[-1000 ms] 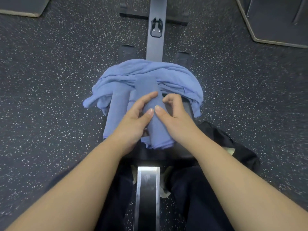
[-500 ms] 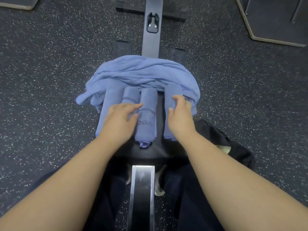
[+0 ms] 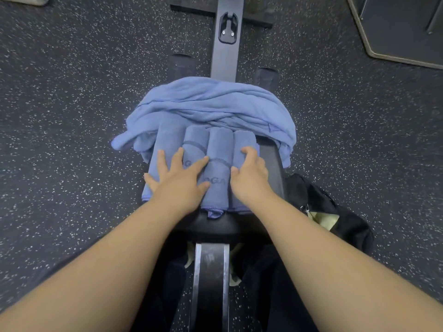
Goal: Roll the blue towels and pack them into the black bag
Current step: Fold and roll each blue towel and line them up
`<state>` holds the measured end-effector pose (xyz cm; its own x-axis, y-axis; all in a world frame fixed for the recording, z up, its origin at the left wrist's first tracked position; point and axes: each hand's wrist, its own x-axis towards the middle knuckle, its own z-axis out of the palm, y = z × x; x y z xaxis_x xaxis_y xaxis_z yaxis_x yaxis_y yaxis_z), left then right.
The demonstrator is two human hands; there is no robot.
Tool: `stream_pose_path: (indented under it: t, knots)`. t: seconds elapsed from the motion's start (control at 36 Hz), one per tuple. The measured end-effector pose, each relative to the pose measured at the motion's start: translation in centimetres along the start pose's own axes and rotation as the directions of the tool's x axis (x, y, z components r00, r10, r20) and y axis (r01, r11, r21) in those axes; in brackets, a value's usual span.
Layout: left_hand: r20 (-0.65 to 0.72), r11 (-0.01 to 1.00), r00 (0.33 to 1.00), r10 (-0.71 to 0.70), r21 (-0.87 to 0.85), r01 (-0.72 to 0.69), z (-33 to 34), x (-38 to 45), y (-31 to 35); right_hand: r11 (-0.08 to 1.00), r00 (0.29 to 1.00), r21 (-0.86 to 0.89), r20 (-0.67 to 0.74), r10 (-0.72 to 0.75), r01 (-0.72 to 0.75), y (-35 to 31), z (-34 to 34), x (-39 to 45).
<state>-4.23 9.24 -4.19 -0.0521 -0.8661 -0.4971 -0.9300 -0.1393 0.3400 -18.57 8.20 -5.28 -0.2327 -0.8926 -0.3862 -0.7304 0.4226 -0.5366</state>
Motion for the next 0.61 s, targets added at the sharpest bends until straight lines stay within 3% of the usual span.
stream_pose_path:
  t: [0.28,0.39,0.5,0.61]
  knots:
    - [-0.153,0.997,0.986,0.063,-0.043,-0.070,-0.9,1.6,-0.2,0.993,0.980,0.012,-0.167,-0.112,0.116,-0.2,-1.1,1.8]
    - [-0.208,0.993,0.970,0.122,0.016,-0.121,-2.1,3.7,-0.2,0.979,0.962,-0.078,-0.186,-0.201,0.189,-0.6,-1.9,4.1]
    - [-0.225,0.981,0.956,0.191,0.080,-0.177,-3.3,6.4,-0.2,0.922,0.933,-0.234,-0.115,-0.342,0.309,-1.1,-2.4,6.5]
    - [-0.226,0.977,0.953,0.200,0.124,-0.175,-4.2,8.9,-0.5,0.840,0.921,-0.409,-0.001,-0.391,0.356,-1.8,-3.3,9.1]
